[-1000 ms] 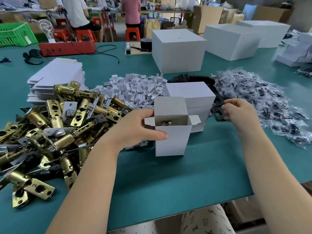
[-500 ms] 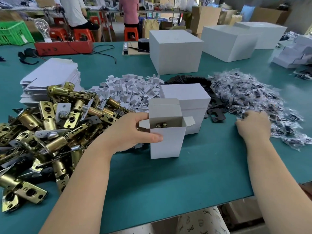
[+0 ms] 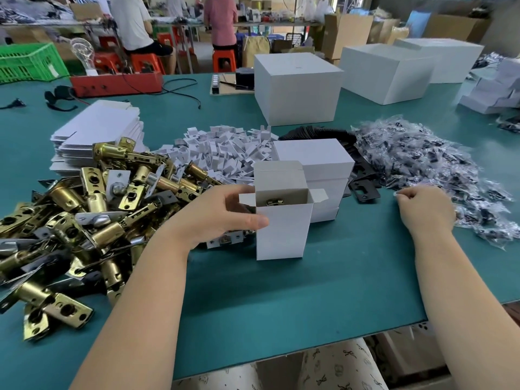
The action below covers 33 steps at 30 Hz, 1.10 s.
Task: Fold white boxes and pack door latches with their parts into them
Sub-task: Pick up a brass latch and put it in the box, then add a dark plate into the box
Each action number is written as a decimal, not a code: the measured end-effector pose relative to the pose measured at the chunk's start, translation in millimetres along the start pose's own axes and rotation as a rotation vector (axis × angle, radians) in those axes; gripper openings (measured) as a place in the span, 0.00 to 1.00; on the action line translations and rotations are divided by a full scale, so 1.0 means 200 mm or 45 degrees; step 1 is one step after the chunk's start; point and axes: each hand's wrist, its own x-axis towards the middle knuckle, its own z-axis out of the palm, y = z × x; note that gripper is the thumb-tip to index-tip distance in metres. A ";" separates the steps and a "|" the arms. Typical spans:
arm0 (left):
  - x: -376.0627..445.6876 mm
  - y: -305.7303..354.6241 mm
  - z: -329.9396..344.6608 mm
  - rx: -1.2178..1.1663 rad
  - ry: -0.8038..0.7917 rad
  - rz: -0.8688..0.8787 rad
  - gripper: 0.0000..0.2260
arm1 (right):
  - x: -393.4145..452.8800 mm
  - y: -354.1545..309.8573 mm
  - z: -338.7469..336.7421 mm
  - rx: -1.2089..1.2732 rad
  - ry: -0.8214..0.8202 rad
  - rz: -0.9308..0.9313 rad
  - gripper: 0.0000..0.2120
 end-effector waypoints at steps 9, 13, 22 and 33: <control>0.01 0.06 -0.11 -0.074 0.640 -0.157 0.09 | -0.08 -0.11 -0.02 0.397 0.634 -0.283 0.17; 0.21 0.11 -0.12 0.602 0.924 -0.144 0.07 | -0.11 -0.19 0.02 0.422 0.547 -0.463 0.15; 0.47 0.04 -0.07 1.672 0.343 -0.565 0.05 | -0.09 -0.12 0.01 0.575 0.424 -0.260 0.13; 0.45 0.06 -0.13 1.709 0.062 -0.528 0.12 | -0.07 -0.14 0.01 0.601 0.356 -0.273 0.19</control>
